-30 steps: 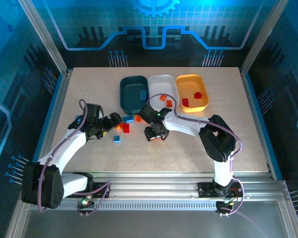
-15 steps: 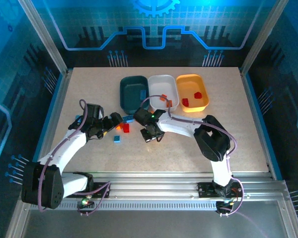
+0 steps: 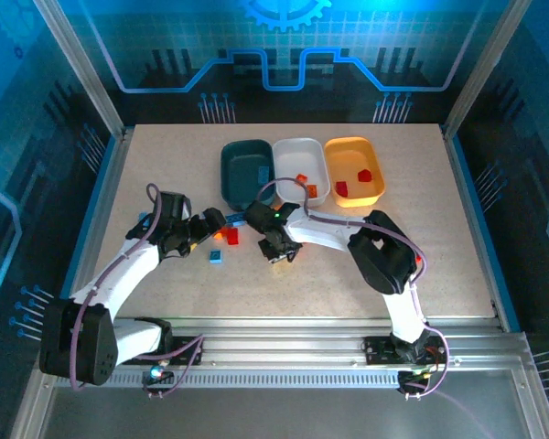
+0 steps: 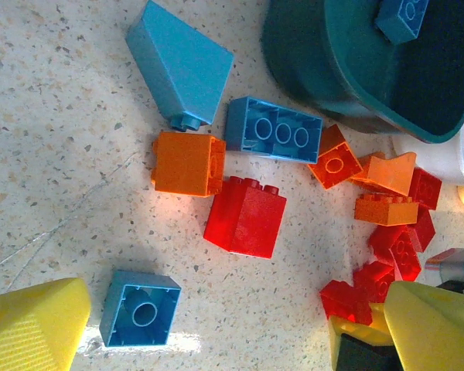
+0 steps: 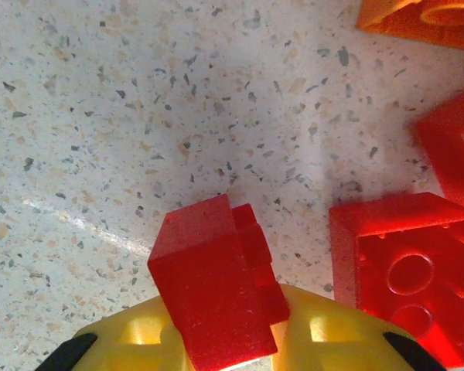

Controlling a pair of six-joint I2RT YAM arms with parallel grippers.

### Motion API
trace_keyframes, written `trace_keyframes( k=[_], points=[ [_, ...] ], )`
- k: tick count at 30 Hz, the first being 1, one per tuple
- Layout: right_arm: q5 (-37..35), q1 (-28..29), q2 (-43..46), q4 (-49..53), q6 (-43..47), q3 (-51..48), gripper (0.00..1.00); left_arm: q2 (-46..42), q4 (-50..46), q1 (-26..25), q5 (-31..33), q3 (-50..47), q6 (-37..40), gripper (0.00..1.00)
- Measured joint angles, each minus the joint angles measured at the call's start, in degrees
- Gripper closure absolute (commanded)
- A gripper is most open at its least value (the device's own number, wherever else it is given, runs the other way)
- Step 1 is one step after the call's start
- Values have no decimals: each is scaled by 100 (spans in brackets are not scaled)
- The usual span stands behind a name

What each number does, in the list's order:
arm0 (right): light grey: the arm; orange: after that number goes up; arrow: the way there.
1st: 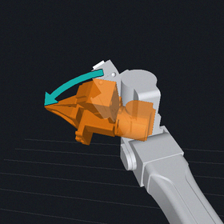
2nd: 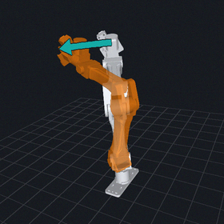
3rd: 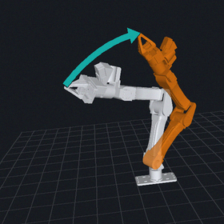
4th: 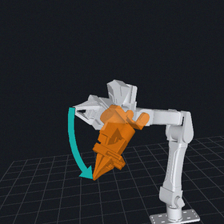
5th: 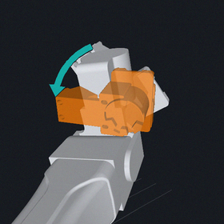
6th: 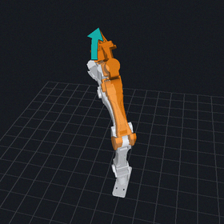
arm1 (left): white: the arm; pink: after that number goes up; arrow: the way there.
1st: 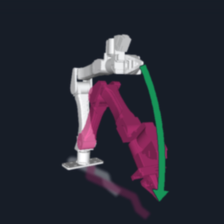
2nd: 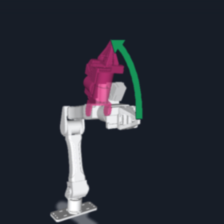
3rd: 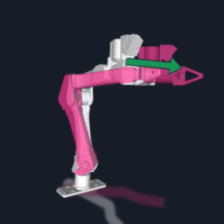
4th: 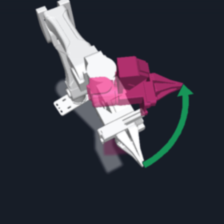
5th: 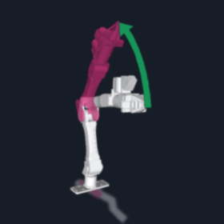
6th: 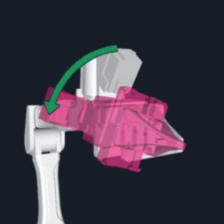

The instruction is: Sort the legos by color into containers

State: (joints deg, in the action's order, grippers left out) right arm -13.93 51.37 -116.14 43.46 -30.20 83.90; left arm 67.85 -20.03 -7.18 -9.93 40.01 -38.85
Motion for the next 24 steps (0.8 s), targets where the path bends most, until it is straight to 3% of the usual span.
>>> trace_keyframes(
  k=[7, 13, 18, 21, 24],
  points=[
    [-162, -306, 678, 33, 136, 122, 76, 2, -39, -48, 24, 4, 44, 1],
    [-258, -1978, 870, -101, 326, 813, 77, 186, -348, -752, 308, 369, 409, 1],
    [-229, -3412, 444, -98, 350, 1327, 75, 389, -485, -846, 391, 422, 590, 2],
    [-153, -3908, -7, -35, 345, 1637, 69, 597, -715, -911, 516, 422, 675, 2],
    [-22, -4146, -337, 68, 358, 1864, 56, 721, -911, -931, 629, 422, 767, 2]
  ],
)
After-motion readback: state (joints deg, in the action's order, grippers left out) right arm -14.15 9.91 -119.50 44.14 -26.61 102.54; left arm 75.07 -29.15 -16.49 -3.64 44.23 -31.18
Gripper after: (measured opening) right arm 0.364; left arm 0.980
